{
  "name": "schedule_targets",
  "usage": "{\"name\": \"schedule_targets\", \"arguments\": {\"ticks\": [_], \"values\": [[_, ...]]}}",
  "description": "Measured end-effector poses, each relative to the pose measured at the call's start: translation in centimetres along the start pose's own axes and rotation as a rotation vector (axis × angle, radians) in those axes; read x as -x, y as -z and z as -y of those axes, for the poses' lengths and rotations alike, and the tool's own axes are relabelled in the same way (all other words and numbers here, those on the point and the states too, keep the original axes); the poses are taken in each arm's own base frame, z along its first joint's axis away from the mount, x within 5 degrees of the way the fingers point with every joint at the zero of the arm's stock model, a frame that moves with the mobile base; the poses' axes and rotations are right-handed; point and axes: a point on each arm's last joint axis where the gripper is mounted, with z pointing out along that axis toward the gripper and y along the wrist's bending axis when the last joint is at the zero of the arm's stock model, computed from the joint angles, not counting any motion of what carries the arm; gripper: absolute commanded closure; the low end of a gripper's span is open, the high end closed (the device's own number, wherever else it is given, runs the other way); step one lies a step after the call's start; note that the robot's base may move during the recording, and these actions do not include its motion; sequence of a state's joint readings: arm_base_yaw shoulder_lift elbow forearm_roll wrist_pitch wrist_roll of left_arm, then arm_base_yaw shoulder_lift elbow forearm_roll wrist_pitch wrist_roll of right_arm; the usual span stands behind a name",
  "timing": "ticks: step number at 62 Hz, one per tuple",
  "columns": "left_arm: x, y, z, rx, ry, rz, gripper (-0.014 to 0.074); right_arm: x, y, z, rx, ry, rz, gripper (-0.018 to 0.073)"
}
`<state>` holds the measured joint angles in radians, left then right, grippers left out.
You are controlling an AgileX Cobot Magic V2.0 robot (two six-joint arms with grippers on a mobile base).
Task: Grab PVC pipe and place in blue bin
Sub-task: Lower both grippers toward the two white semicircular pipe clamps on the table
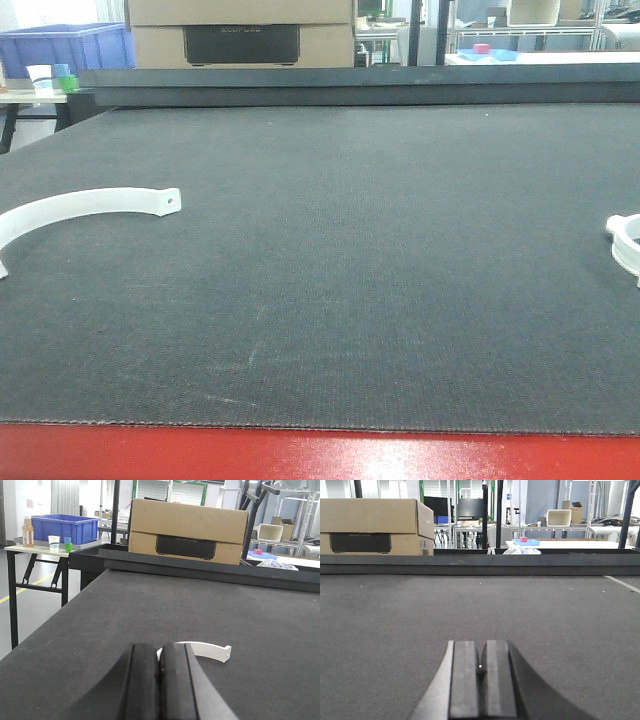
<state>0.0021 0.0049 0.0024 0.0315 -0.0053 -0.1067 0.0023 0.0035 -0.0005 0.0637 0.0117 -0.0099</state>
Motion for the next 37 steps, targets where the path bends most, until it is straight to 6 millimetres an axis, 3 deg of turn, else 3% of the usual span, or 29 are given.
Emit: {"name": "schedule_targets", "arguments": {"ticks": [28, 37], "values": [[0.5, 0.0, 0.1, -0.007, -0.016, 0.060, 0.0707, 0.3, 0.0, 0.0, 0.000, 0.000, 0.033, 0.0727], [0.6, 0.0, 0.1, -0.010, -0.070, 0.064, 0.0707, 1.2, 0.1, 0.0, -0.001, 0.000, 0.135, 0.0727]]}}
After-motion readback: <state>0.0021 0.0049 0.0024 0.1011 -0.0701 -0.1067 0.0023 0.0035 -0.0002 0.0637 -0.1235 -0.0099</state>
